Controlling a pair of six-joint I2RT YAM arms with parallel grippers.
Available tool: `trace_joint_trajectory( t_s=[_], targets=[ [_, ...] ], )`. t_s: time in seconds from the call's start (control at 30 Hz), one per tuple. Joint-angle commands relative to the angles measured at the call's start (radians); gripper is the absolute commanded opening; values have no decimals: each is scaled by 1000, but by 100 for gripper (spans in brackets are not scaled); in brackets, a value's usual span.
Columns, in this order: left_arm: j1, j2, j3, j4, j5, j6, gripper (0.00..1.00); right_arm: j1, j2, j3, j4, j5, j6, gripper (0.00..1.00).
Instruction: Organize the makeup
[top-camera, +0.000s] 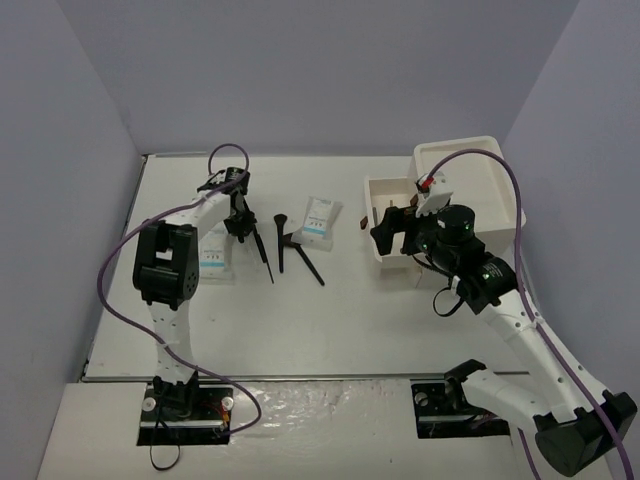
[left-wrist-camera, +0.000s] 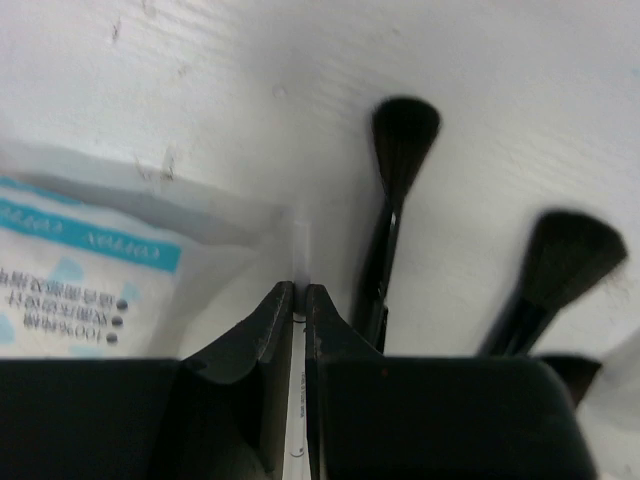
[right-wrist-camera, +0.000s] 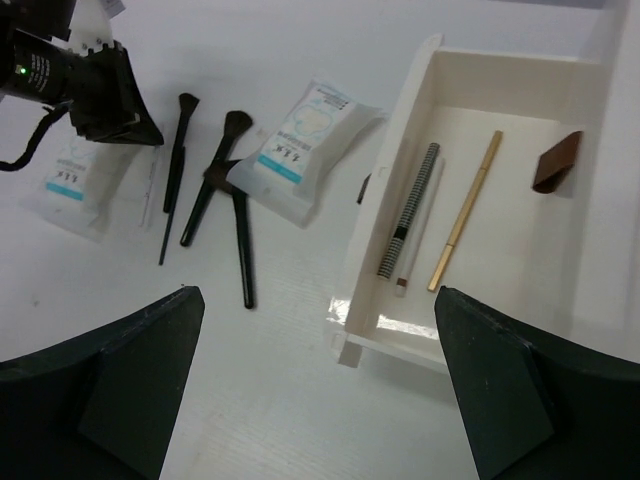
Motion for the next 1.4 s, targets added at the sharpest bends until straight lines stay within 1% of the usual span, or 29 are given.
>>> trace_joint_trajectory(
  t_s=[0.0, 0.1, 0.17, 0.23, 0.3, 0.37, 0.43, 0.53, 0.8, 0.9, 1.03, 1.17, 1.3, 1.33, 1.37],
  targets=[
    [-48, -312, -84, 201, 146, -32, 0, 53, 54, 59, 151, -160, 86, 96],
    [-87, -450, -197, 374, 231, -98, 0, 118, 93, 79, 180, -138, 117, 95],
    [-109, -515, -266, 493, 285, -153, 0, 191, 126, 94, 198, -109, 136, 94],
    [-130, -578, -317, 631, 313, -197, 0, 220, 164, 101, 239, -120, 173, 93],
    [-167, -624, -366, 718, 324, -231, 0, 237, 191, 99, 284, -137, 205, 92],
    [-189, -664, -406, 765, 332, -261, 0, 248, 211, 101, 321, -140, 219, 90],
    [-212, -699, -440, 844, 338, -288, 0, 256, 234, 110, 337, -134, 236, 87],
    [-251, -750, -483, 908, 333, -301, 0, 263, 259, 121, 358, -123, 242, 83],
    [-311, -793, -539, 1023, 330, -346, 0, 274, 312, 151, 374, -88, 247, 77],
    [-325, -795, -541, 1020, 321, -346, 0, 274, 319, 149, 389, -84, 247, 71],
    [-340, -790, -553, 1045, 318, -355, 0, 274, 316, 143, 394, -63, 242, 56],
    [-345, -780, -562, 1042, 313, -356, 0, 272, 297, 132, 393, -45, 236, 31],
    [-344, -768, -574, 1042, 314, -355, 0, 273, 276, 117, 389, -26, 225, 12],
    [-344, -764, -577, 1039, 316, -354, 1, 274, 272, 115, 386, -23, 222, 7],
    [-344, -761, -576, 1030, 315, -348, 5, 274, 268, 113, 378, -15, 218, 5]
  ],
)
